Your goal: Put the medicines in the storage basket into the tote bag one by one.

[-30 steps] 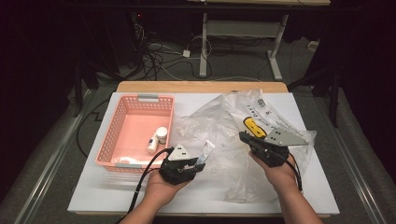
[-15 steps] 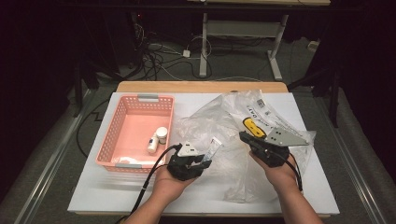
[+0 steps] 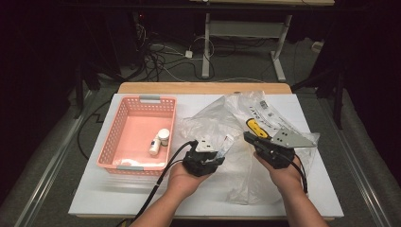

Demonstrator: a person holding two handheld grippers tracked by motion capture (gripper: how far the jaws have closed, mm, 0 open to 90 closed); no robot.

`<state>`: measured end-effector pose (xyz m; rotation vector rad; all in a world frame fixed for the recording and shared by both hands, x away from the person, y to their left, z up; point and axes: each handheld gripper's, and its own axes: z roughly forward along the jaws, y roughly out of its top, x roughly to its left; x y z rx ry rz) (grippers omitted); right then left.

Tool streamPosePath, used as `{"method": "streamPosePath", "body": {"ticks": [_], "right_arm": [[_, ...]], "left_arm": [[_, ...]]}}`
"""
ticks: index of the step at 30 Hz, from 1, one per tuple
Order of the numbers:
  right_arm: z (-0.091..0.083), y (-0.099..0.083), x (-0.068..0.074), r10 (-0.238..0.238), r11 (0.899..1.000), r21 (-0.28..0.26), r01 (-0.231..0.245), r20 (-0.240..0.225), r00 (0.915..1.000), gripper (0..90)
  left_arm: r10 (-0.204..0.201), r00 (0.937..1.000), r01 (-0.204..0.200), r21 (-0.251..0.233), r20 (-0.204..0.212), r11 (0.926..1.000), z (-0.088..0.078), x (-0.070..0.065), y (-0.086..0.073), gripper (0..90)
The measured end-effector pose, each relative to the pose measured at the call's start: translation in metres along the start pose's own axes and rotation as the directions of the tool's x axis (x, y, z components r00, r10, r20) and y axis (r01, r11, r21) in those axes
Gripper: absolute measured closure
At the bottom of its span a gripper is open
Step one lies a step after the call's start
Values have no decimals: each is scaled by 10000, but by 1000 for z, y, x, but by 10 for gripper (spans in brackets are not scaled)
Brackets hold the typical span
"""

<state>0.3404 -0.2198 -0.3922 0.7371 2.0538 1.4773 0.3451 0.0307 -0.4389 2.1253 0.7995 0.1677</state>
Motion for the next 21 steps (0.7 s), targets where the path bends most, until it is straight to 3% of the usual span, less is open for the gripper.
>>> {"method": "streamPosePath", "body": {"ticks": [9, 21], "right_arm": [[-5, 3, -3, 72, 9998, -173, -71, 88, 9999, 900], [-8, 5, -4, 21, 9996, -299, -18, 102, 9999, 900]], "left_arm": [[112, 9999, -109, 304, -101, 9995, 20, 1, 11, 680], [-38, 9993, 49, 306, -368, 9995, 45, 8, 24, 679]]}}
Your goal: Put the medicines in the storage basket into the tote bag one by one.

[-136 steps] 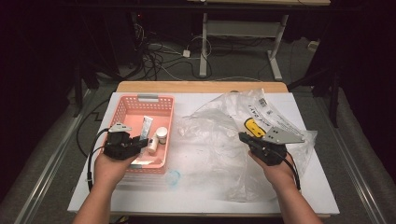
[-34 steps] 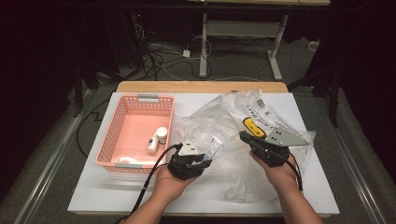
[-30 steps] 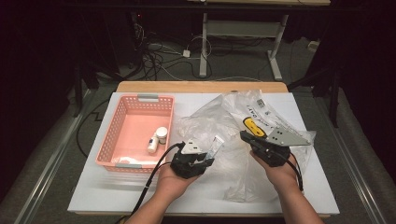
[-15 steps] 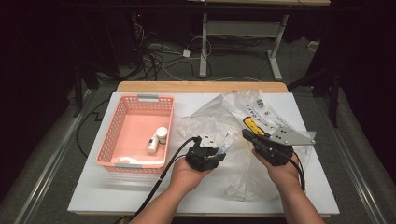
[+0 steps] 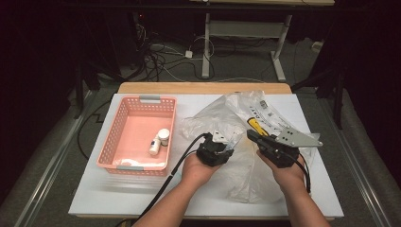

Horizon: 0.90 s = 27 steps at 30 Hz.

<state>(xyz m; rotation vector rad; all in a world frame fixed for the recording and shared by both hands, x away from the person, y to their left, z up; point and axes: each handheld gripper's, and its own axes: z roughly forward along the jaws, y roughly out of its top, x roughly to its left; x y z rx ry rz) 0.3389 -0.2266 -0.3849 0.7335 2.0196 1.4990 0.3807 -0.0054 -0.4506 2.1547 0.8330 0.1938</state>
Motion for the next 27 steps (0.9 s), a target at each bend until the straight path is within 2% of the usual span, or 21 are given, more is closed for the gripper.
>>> {"method": "streamPosePath", "body": {"ticks": [2, 11, 15, 16, 20, 23, 24, 27], "right_arm": [[0, 0, 0, 11, 10000, -16, -11, 10, 10000, 900], [-4, 1, -6, 201, 9997, -156, -199, 91, 9998, 900], [-5, 2, -7, 180, 9996, -206, -178, 112, 9998, 900], [-5, 2, -7, 209, 9996, -198, -207, 123, 9997, 900], [-5, 1, -8, 232, 9995, -209, -229, 141, 9996, 900], [-4, 0, -8, 255, 9995, -192, -253, 131, 9996, 900], [-4, 0, -8, 244, 9996, -172, -242, 145, 9996, 900], [-4, 0, -9, 250, 9996, -166, -248, 163, 9996, 900]], "left_arm": [[85, 10000, -85, 62, 0, 9999, 4, 0, 3, 679], [-103, 9999, 101, -355, -54, 9993, 23, 0, 15, 678], [-19, 10000, 19, -373, 14, 9993, 30, 0, 21, 678], [86, 10000, -88, -306, -49, 9995, 32, 0, 22, 678], [31, 9998, -39, -417, -188, 9991, 37, 1, 21, 677], [-142, 9992, 122, -538, -370, 9985, 40, 0, 20, 674], [-335, 9993, 326, -569, -148, 9978, 41, 0, 20, 674], [-517, 9986, 521, -699, 83, 9962, 43, 0, 20, 644]]}}
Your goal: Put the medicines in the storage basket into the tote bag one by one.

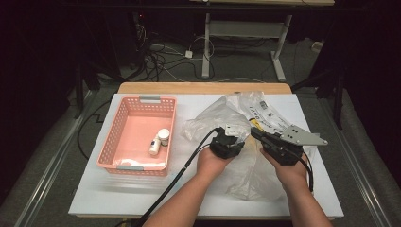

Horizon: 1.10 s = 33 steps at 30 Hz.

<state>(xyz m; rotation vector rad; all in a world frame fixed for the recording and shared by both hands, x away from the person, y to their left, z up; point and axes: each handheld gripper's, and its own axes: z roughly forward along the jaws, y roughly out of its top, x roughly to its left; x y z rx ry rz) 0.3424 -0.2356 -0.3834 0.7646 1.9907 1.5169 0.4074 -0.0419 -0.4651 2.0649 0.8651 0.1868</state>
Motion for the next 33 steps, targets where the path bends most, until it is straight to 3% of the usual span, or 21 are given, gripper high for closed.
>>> {"method": "streamPosePath", "body": {"ticks": [6, 11, 18, 23, 33], "right_arm": [[0, -1, -2, 13, 10000, 21, -13, 28, 10000, 900], [0, -1, -1, 42, 10000, 39, -42, 36, 10000, 900], [0, -2, 0, -33, 9999, 104, 33, 12, 10000, 900], [0, -2, 0, -18, 9999, 125, 18, 36, 10000, 900], [0, -2, 0, -42, 9999, 164, 42, 42, 10000, 900]], "left_arm": [[494, 9987, -494, 70, 81, 9988, -7, 1, 0, 574], [268, 9994, -266, -88, 240, 9996, -19, 0, -11, 507], [531, 9971, -519, -229, 548, 9984, -40, -6, -28, 411], [362, 9930, -360, -40, 1123, 9993, -54, -8, -38, 348], [372, 9936, -365, -80, 1064, 9993, -83, -11, -54, 176]]}}
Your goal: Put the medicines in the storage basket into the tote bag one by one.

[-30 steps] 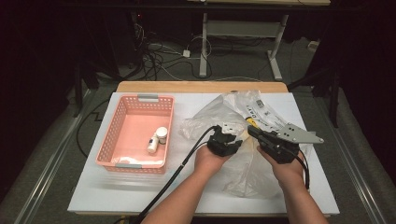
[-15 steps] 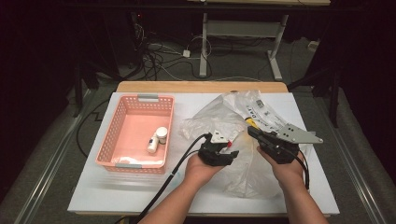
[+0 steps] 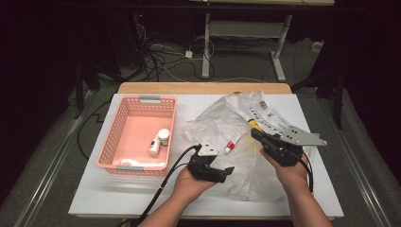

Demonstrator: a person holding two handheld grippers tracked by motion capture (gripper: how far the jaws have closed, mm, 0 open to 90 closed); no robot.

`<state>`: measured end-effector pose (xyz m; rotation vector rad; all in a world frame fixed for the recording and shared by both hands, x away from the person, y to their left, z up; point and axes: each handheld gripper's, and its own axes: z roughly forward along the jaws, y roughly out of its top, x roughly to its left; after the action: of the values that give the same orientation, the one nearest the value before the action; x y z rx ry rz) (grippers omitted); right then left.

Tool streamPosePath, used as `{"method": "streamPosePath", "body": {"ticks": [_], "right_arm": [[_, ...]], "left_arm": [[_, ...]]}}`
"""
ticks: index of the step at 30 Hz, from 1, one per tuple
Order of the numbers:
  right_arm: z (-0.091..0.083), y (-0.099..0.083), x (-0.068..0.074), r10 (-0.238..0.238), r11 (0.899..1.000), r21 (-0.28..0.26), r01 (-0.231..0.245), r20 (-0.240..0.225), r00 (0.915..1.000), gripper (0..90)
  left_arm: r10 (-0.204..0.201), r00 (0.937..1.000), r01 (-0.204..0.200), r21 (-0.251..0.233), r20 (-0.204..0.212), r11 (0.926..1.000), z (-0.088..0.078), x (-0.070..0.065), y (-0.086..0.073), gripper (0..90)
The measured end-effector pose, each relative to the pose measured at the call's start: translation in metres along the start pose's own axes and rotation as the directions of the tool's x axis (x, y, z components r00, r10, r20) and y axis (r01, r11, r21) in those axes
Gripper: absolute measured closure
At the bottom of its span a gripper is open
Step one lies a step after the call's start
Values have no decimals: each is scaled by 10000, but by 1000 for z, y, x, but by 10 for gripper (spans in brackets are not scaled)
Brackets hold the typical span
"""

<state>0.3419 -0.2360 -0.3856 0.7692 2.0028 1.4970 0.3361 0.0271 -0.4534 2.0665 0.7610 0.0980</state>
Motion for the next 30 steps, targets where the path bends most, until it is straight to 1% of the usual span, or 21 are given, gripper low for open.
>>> {"method": "streamPosePath", "body": {"ticks": [2, 4, 5, 6, 7, 9, 11, 13, 16, 17, 20, 23, 25, 29, 30], "right_arm": [[0, 0, 0, -27, 10000, -1, 27, -7, 10000, 900], [0, 0, 1, 3, 10000, 21, -3, 5, 10000, 900], [0, 0, 1, -5, 10000, 18, 5, 5, 10000, 900], [0, 0, 1, -24, 10000, 28, 23, 39, 10000, 900], [0, 0, 1, -18, 10000, 28, 18, 51, 10000, 900], [-1, 0, 1, -26, 10000, 26, 26, 62, 10000, 900], [-1, 0, 1, -27, 10000, 24, 26, 67, 10000, 900], [0, 0, 1, 2, 10000, 25, -2, 43, 10000, 900], [-1, 0, 2, 17, 10000, 33, -17, 39, 10000, 900], [-1, 0, 2, 24, 10000, 37, -24, 39, 10000, 900], [0, 0, 2, 13, 10000, 39, -13, 33, 10000, 900], [0, 0, 1, 39, 10000, 56, -39, 49, 10000, 900], [0, 0, 1, 28, 10000, 63, -28, 41, 10000, 900], [-1, 0, 1, -18, 10000, 14, 18, 30, 10000, 900], [-2, 0, 1, -1, 10000, 8, 1, 34, 10000, 900]], "left_arm": [[119, 9999, -119, 3, -95, 9999, -7, -3, 0, 144], [181, 9998, -182, -119, -95, 9998, -15, -6, 0, 138], [164, 9998, -166, -144, -152, 9998, -19, -7, 0, 116], [165, 9997, -167, -110, -190, 9998, -22, -7, 0, 66], [157, 9997, -159, -125, -180, 9998, -26, -8, 0, 37], [213, 9995, -216, -143, -252, 9997, -32, -9, -1, 0], [299, 9991, -308, -274, -310, 9992, -39, -10, -2, 0], [420, 9982, -431, -250, -421, 9988, -45, -11, -3, 0], [449, 9975, -465, -284, -548, 9985, -53, -10, -6, 0], [429, 9972, -448, -308, -609, 9985, -56, -9, -8, 0], [142, 9984, -172, -544, -546, 9984, -64, -5, -14, 0], [93, 9982, -120, -461, -597, 9989, -71, -3, -15, 0], [-15, 9979, -20, -528, -650, 9986, -77, 0, -16, 0], [-74, 9956, 26, -517, -935, 9987, -86, 6, -16, 0], [-46, 9939, -8, -487, -1105, 9988, -89, 7, -16, 0]]}}
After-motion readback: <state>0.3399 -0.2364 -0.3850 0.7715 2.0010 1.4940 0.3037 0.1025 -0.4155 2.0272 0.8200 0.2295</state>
